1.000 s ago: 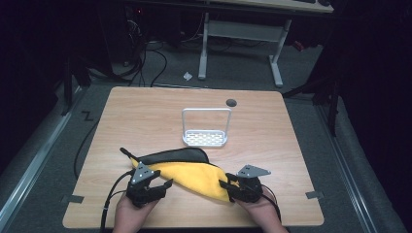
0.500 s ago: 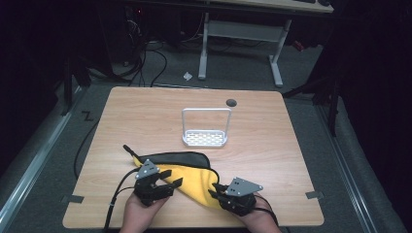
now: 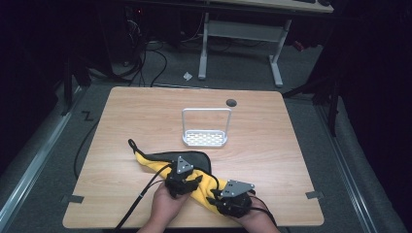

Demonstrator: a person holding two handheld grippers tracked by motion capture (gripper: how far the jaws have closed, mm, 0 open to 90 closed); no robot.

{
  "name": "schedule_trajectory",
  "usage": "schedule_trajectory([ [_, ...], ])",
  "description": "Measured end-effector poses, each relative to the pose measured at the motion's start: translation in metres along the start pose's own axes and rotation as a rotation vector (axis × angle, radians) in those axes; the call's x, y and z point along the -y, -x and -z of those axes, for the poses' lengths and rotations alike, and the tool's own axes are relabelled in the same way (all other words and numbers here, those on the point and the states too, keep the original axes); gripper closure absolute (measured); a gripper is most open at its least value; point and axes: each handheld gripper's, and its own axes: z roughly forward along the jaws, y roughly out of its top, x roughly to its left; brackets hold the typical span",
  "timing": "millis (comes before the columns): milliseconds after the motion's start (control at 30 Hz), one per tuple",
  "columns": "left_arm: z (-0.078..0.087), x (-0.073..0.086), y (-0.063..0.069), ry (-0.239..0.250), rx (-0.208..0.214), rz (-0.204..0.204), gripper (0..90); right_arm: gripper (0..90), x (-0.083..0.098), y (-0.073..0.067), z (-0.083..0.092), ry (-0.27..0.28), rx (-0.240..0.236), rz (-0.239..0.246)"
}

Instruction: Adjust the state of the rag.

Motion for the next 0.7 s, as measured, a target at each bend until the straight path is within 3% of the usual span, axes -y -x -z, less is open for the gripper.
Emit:
schedule_trajectory([
  [33,0.000,0.000,0.000,0.005,-0.001,0.000,68.7,58.8,-0.002,0.002,0.005,0.020,0.007,-0.002],
  [67,0.001,0.000,0.001,0.010,-0.001,0.002,74.0,57.8,-0.005,0.007,0.020,0.080,0.035,-0.030],
  [100,0.002,0.000,0.000,0.011,0.002,0.002,74.0,57.8,-0.005,0.007,0.020,0.080,0.035,-0.030],
  [200,0.008,-0.002,-0.002,0.032,0.016,0.018,76.8,58.4,-0.001,0.021,0.038,0.128,0.098,-0.078],
  [300,0.017,-0.004,-0.003,0.054,0.027,0.015,76.9,60.3,0.009,0.039,0.041,0.094,0.151,-0.137],
  [367,0.021,-0.004,-0.004,0.064,0.027,0.012,76.9,59.9,0.015,0.048,0.038,0.051,0.197,-0.136],
  [467,0.027,-0.003,-0.006,0.084,0.035,0.024,76.7,53.4,0.022,0.059,0.034,0.024,0.173,-0.195],
  [567,0.030,-0.002,-0.006,0.093,0.036,0.015,76.4,45.8,0.023,0.058,0.027,0.007,0.120,-0.212],
  [633,0.032,-0.002,-0.006,0.095,0.035,0.011,75.8,45.3,0.024,0.050,0.018,-0.025,0.092,-0.184],
  [700,0.036,-0.001,-0.008,0.105,0.041,0.019,75.4,48.3,0.024,0.044,0.011,-0.069,0.099,-0.149],
])
